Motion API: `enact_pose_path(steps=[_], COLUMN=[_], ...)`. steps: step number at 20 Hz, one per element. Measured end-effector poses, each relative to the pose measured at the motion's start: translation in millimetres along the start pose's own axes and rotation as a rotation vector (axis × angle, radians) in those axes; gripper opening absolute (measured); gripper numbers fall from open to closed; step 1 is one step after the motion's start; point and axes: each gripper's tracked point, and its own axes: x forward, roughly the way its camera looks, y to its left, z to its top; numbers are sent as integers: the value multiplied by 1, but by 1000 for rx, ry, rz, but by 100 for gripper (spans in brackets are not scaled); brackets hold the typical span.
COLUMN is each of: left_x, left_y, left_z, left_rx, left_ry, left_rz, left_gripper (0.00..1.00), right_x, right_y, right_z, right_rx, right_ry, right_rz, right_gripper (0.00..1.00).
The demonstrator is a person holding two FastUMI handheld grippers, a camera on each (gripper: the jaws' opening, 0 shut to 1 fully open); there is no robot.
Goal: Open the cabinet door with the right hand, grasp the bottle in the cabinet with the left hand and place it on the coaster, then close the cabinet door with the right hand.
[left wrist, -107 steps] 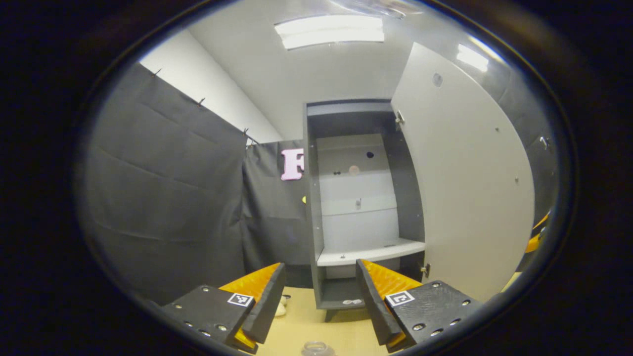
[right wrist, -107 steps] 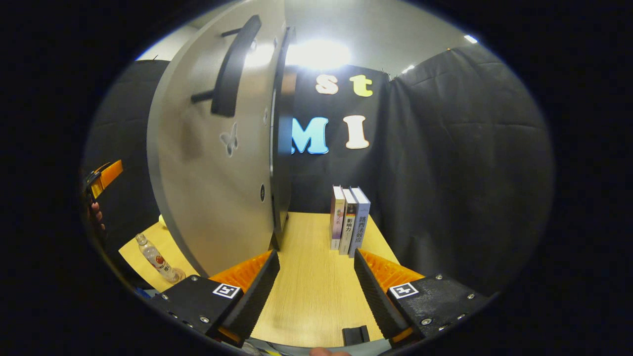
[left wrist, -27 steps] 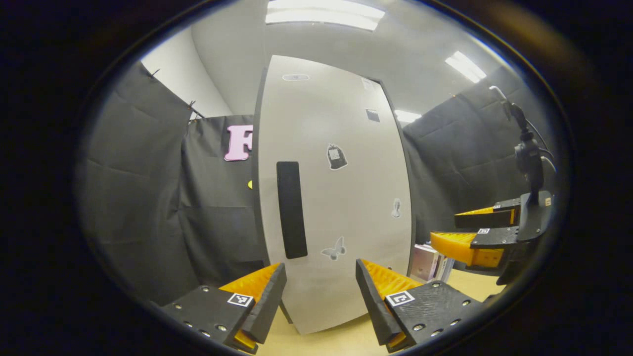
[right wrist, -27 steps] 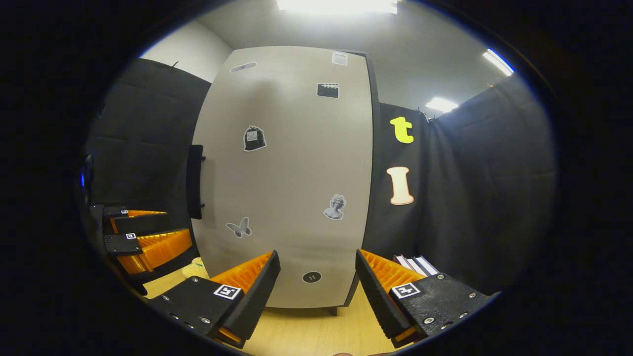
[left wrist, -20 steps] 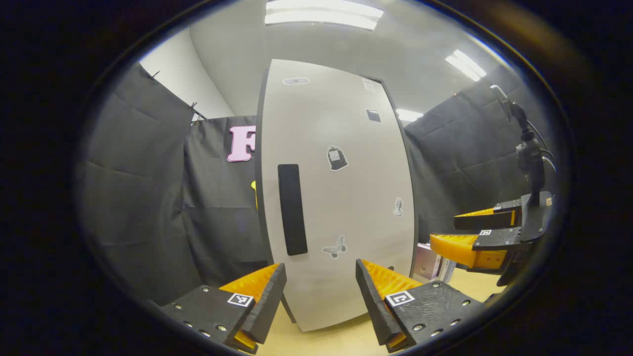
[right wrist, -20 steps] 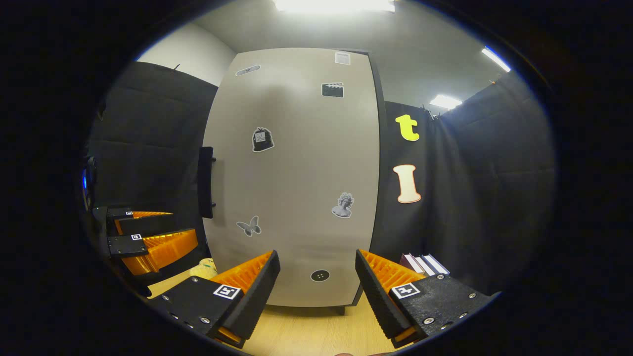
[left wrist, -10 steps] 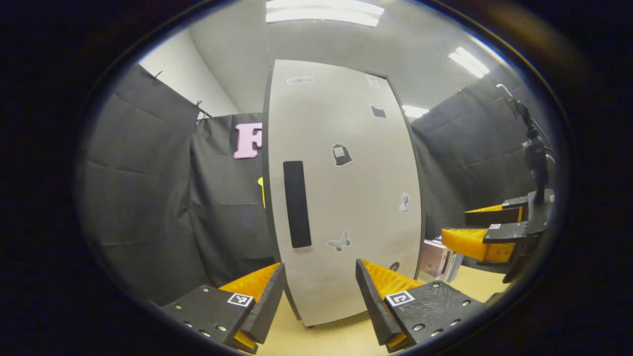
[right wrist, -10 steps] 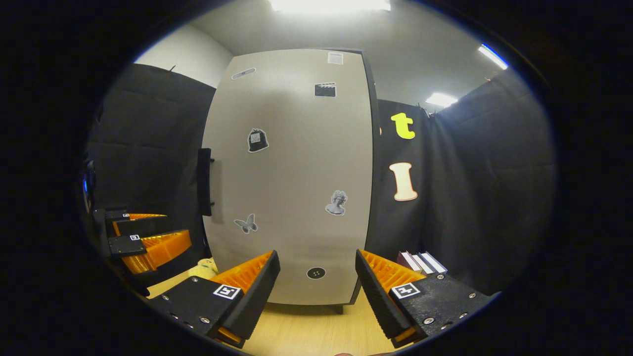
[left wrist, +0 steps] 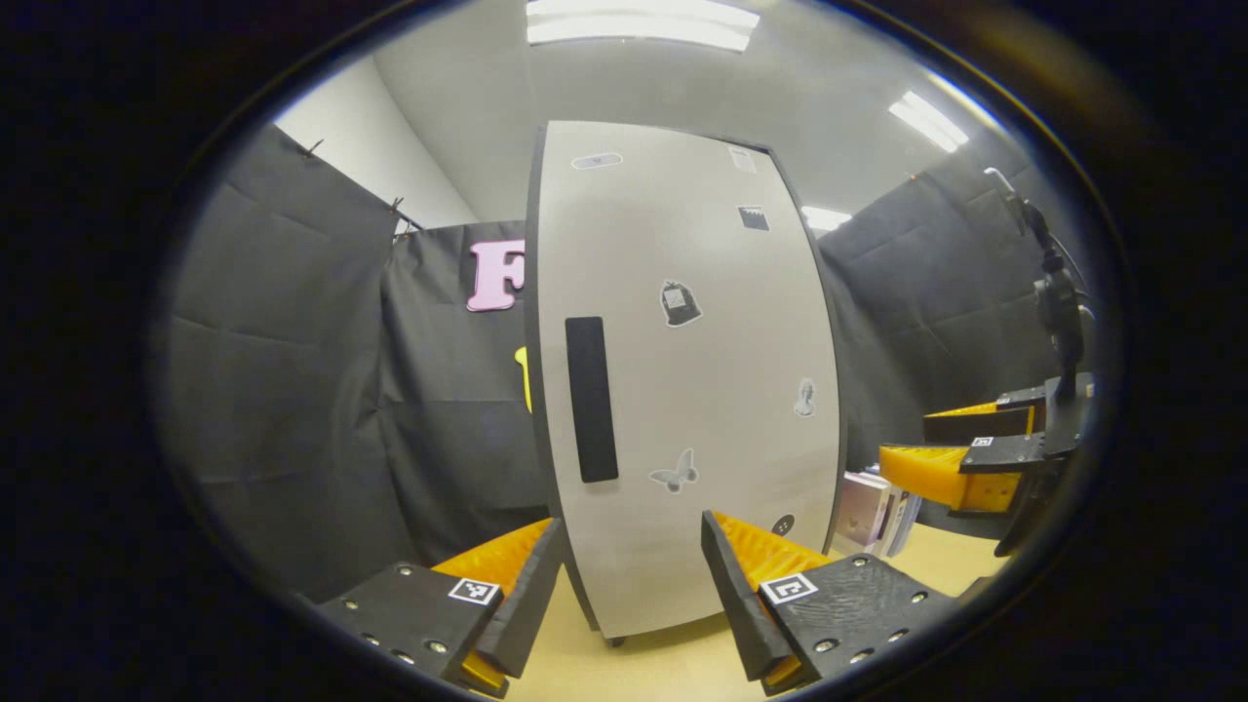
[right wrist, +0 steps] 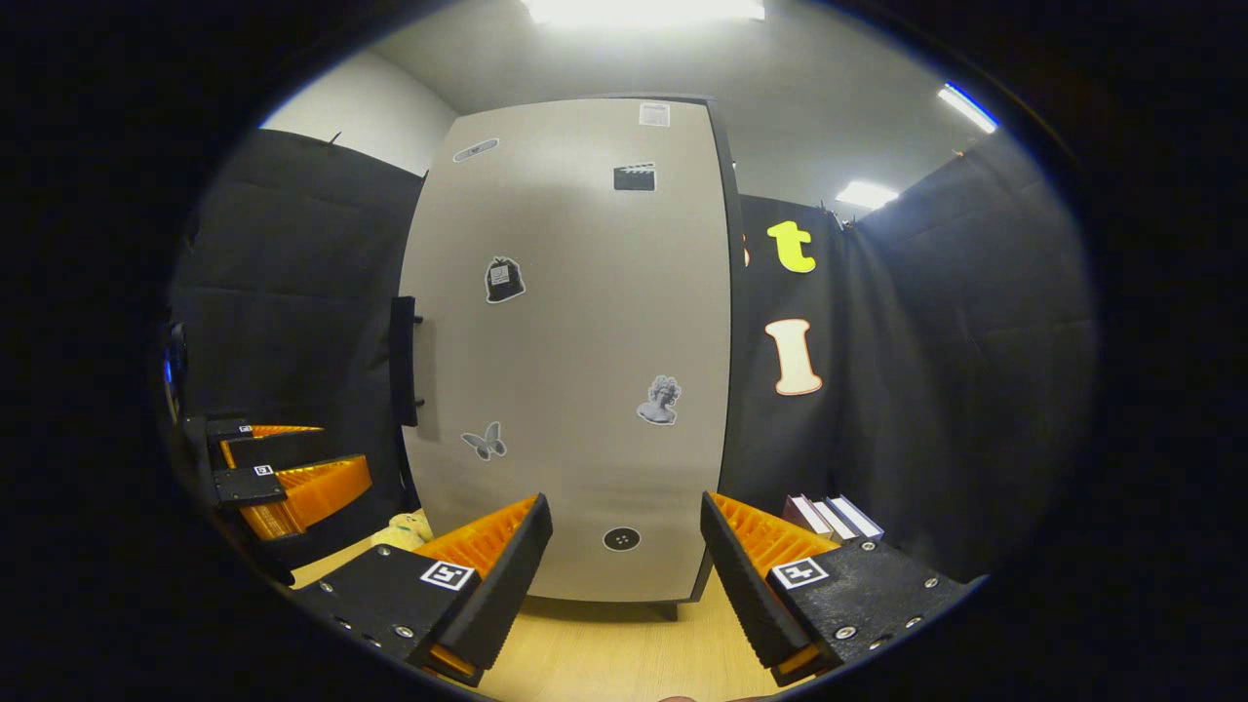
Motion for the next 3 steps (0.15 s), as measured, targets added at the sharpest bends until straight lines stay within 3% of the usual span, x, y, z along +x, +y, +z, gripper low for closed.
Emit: enact_pose_path(steps=[3], left_x=[1], left_y=[0], left_z=[0], left_rx=[2], left_ry=[0], left_rz=[0], left_gripper=[86], right_x=[0], right_y=[-1], right_z=[-1], right_rx=[4], right_ry=[3], right_rz=[-5], right_gripper=[95])
